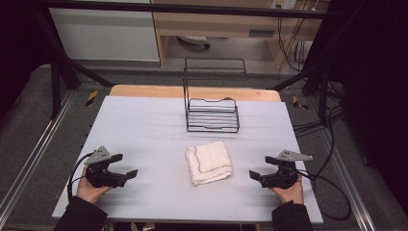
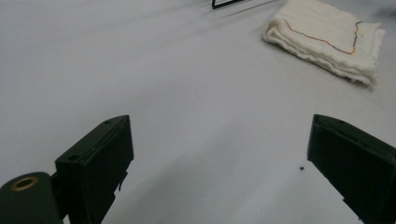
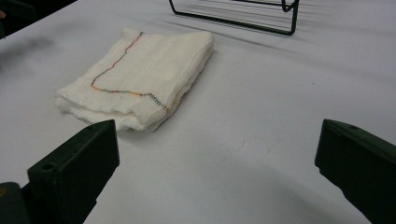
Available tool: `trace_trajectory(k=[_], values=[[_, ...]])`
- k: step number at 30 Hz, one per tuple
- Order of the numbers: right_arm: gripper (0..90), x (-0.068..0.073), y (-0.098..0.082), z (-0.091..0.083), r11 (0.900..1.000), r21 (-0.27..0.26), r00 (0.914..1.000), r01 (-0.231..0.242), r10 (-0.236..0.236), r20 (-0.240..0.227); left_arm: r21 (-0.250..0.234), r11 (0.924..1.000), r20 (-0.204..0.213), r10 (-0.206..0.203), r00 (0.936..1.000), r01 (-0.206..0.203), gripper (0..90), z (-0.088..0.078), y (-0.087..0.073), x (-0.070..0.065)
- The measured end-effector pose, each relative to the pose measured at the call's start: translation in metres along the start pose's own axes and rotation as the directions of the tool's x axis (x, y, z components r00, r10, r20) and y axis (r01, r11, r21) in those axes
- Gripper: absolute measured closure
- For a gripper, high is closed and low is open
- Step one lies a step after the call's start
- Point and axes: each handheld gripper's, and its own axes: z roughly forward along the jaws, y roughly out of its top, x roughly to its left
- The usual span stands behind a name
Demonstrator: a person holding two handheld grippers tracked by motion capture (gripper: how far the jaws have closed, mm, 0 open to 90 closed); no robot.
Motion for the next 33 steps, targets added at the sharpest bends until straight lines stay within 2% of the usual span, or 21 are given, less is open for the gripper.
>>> trace_trajectory(k=[13, 20, 33], values=[[0.4, 0.001, 0.0, 0.001, 1.0, 0.015, 0.9999, 0.004, -0.004, 0.014, 0.012, 0.9999, -0.002, 0.004, 1.0, -0.003, 7.1, 0.004, 0.003, -0.004], [0.4, 0.002, 0.001, 0.003, 1.0, 0.027, 0.9998, 0.015, -0.016, 0.015, -0.002, 1.0, -0.008, 0.0, 1.0, 0.0, 7.1, 0.005, 0.006, -0.007], [0.4, 0.003, 0.0, 0.005, 0.999, 0.037, 0.9996, 0.019, -0.02, 0.021, -0.002, 1.0, -0.002, -0.004, 1.0, 0.004, 7.0, 0.019, 0.022, -0.022]])
